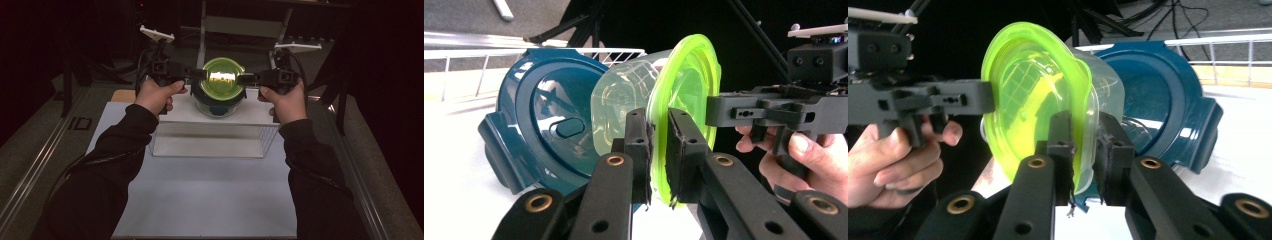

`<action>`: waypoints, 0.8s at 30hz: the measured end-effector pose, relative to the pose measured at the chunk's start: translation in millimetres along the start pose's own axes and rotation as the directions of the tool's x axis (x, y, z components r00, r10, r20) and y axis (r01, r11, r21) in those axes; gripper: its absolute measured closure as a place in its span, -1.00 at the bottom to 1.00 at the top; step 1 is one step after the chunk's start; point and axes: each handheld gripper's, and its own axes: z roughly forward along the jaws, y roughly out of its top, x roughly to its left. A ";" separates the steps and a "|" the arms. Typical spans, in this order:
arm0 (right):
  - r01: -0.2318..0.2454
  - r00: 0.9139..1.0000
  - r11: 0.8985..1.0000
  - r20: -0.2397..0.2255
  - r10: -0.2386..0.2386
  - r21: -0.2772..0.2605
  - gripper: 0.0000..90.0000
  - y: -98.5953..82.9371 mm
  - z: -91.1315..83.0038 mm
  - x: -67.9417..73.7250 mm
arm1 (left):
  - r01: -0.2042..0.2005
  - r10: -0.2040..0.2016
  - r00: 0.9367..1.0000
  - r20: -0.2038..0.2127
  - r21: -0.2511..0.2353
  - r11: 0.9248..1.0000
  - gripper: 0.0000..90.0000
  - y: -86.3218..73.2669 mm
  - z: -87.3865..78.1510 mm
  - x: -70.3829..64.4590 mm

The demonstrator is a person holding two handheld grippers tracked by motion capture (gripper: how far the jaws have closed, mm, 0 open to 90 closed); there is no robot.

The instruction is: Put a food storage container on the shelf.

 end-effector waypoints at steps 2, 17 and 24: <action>-0.007 1.000 1.000 0.003 0.007 0.004 0.69 1.9 1.5 -1.6 | 0.002 -0.002 1.000 -0.002 -0.007 1.000 0.75 0.4 1.0 -0.1; -0.066 0.998 0.997 0.021 0.067 -0.030 0.58 13.5 14.4 -7.9 | 0.052 -0.055 0.997 -0.047 -0.063 0.997 0.54 5.0 12.6 16.9; -0.097 0.995 0.995 0.015 0.098 -0.035 0.49 16.0 17.7 -13.5 | 0.020 -0.027 0.996 -0.087 -0.083 0.996 0.40 6.1 15.7 15.0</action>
